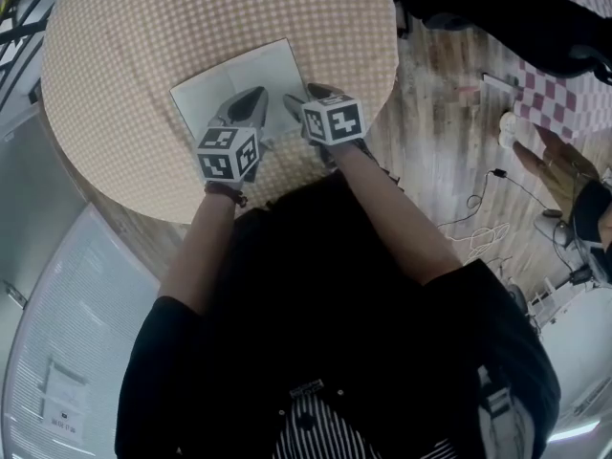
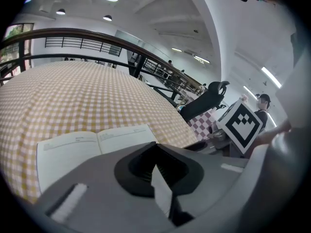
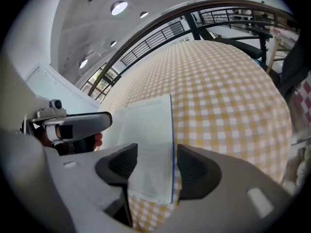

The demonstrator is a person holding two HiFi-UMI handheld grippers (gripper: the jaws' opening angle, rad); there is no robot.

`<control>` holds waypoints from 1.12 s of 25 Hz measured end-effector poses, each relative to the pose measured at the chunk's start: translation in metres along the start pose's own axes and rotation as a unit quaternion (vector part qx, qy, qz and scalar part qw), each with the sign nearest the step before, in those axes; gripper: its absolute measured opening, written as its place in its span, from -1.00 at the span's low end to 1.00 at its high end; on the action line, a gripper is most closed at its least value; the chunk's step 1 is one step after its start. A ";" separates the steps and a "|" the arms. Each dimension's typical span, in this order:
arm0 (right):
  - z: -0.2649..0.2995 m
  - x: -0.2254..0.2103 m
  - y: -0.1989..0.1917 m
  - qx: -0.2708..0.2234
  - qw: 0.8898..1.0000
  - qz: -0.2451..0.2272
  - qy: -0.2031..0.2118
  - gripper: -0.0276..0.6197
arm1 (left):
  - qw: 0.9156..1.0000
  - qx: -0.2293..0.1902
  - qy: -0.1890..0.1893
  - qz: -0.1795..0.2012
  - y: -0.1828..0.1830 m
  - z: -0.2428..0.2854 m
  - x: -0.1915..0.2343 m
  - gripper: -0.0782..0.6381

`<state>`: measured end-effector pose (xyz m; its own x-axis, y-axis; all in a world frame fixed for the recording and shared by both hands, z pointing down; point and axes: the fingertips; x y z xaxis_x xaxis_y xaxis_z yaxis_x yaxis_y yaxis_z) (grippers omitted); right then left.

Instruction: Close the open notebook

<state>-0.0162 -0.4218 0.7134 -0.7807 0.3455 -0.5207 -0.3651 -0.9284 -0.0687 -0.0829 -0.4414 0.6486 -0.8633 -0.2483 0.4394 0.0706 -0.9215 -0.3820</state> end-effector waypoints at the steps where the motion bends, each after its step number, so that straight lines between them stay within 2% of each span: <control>1: 0.001 -0.001 0.000 0.002 1.000 0.001 0.001 -0.16 | 1.000 0.005 0.005 0.001 -0.002 0.001 0.003 -0.77; 5: 0.005 0.005 0.000 0.004 1.000 -0.009 0.012 -0.12 | 0.999 0.023 0.021 -0.008 -0.012 0.008 0.014 -0.77; 10: 0.006 0.009 -0.003 0.019 1.000 -0.022 0.008 -0.12 | 0.998 0.043 0.025 -0.027 -0.032 0.018 0.035 -0.77; 15: 0.010 0.008 -0.008 0.030 0.999 -0.011 0.007 -0.12 | 0.998 0.053 0.022 -0.030 -0.042 0.023 0.049 -0.77; 22: 0.008 0.011 -0.006 0.029 0.999 -0.005 0.040 -0.12 | 0.998 0.048 -0.011 -0.044 -0.042 0.025 0.048 -0.77; 28: 0.004 0.029 -0.006 0.028 0.996 -0.012 0.088 -0.12 | 0.995 0.015 -0.069 -0.067 -0.038 0.019 0.047 -0.77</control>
<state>-0.0387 -0.4056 0.7016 -0.6729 0.3331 -0.6605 -0.4134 -0.9098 -0.0376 -0.1169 -0.4234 0.6994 -0.7887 -0.1597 0.5936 -0.0232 -0.9572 -0.2884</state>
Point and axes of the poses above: the fingertips, and each gripper's own axes: z forward along the fingers, x to its left, y out of its top, and after that the axes turned 15 degrees about x, right-handed
